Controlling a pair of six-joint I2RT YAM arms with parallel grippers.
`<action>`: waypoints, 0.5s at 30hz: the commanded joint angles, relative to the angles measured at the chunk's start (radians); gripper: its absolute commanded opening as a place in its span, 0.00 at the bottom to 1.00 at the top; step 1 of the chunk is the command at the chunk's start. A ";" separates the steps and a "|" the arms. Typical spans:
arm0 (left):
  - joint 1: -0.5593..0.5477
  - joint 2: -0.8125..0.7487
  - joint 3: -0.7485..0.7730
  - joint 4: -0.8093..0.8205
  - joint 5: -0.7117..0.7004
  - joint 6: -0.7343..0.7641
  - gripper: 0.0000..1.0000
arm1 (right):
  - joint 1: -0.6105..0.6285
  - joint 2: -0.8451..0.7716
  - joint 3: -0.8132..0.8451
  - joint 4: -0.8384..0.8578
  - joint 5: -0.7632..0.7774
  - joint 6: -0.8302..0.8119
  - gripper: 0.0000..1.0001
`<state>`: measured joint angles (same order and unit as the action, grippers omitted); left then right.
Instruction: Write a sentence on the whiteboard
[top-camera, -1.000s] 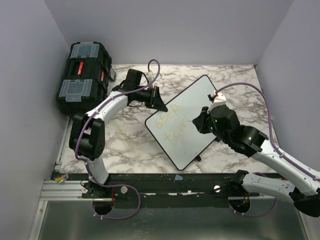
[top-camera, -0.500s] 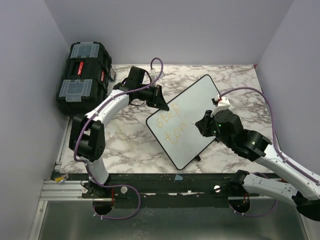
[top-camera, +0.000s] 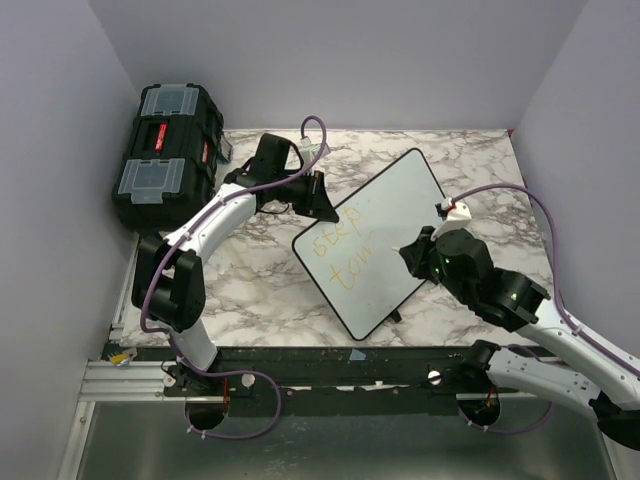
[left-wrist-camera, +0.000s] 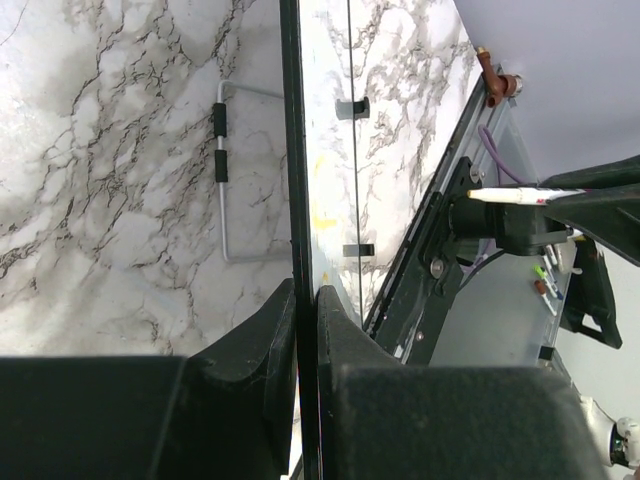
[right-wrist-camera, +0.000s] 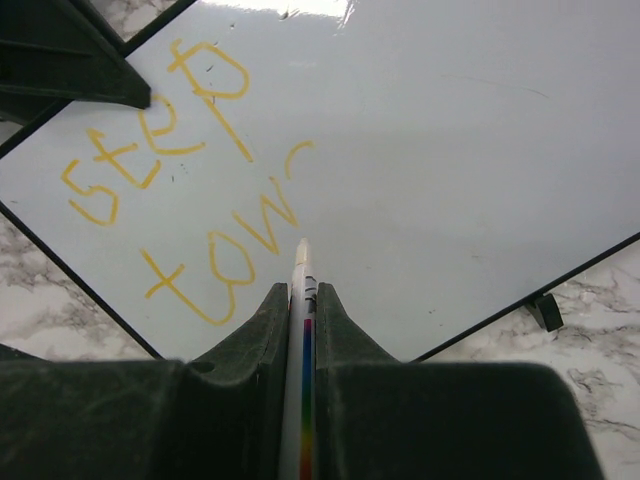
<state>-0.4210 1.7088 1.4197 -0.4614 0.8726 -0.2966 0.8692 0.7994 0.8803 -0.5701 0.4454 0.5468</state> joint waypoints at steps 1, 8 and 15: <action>-0.005 -0.060 -0.012 0.064 -0.053 0.060 0.00 | 0.004 -0.015 -0.023 0.030 0.042 0.018 0.01; -0.018 -0.069 -0.014 0.050 -0.080 0.079 0.00 | 0.004 -0.010 -0.036 0.044 0.038 0.006 0.01; -0.026 -0.074 -0.003 0.036 -0.110 0.085 0.00 | 0.004 -0.012 -0.042 0.059 0.044 -0.015 0.01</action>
<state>-0.4362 1.6806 1.4094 -0.4625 0.8303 -0.2905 0.8696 0.7963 0.8581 -0.5415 0.4541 0.5468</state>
